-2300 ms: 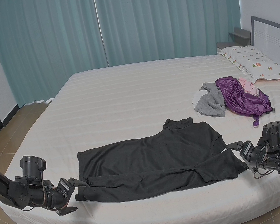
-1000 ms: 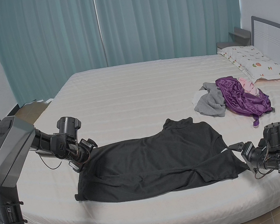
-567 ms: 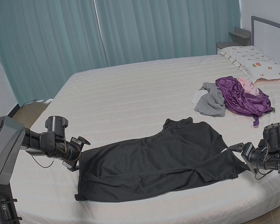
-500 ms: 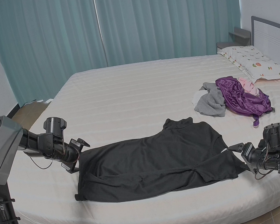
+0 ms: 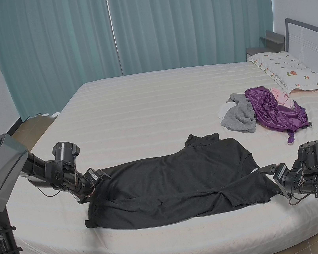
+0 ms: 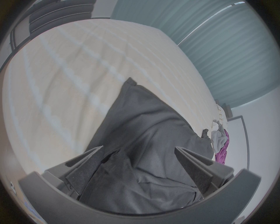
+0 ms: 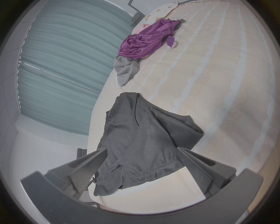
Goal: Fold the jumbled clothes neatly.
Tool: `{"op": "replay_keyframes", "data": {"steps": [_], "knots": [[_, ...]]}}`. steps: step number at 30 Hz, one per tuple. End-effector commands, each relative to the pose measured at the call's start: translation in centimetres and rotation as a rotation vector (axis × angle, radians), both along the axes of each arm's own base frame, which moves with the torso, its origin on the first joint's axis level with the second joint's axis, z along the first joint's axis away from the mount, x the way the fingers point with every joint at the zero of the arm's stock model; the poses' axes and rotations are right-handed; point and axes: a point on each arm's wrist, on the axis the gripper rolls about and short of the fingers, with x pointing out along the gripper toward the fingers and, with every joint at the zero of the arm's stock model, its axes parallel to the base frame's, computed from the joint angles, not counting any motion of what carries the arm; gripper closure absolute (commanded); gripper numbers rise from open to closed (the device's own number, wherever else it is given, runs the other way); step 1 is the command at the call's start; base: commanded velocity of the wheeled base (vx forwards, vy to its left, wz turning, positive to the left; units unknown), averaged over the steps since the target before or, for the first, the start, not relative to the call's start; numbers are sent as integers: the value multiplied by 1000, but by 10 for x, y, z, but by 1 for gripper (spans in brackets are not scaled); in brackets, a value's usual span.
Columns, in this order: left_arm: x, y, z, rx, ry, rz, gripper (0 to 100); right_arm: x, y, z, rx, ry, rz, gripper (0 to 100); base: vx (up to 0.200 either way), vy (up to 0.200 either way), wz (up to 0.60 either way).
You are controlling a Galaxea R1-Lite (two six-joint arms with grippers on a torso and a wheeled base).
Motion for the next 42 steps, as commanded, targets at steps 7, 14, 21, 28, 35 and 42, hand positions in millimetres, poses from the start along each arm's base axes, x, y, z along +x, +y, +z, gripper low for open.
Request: {"op": "replay_keyframes", "data": {"steps": [7,14,21,28,35,42], "knots": [[15,-3,-21,29,-34,-42,0,0,2,-2,-1,8,7,0,0,0,0],[13,-1,-22,28,-18,-39,100,0,1,-2,0,7,5,0,0,0,0],[0,1,-22,47,4,-63,100,1,1,-2,0,5,2,0,0,0,0],[-12,9,17,42,-72,-33,100,1,-1,-3,0,10,-4,0,0,0,0],[-26,11,41,40,-117,-31,100,1,-1,-3,0,10,-4,0,0,0,0],[-22,10,21,43,-75,-40,100,1,0,-3,0,10,-2,0,0,0,0]]}}
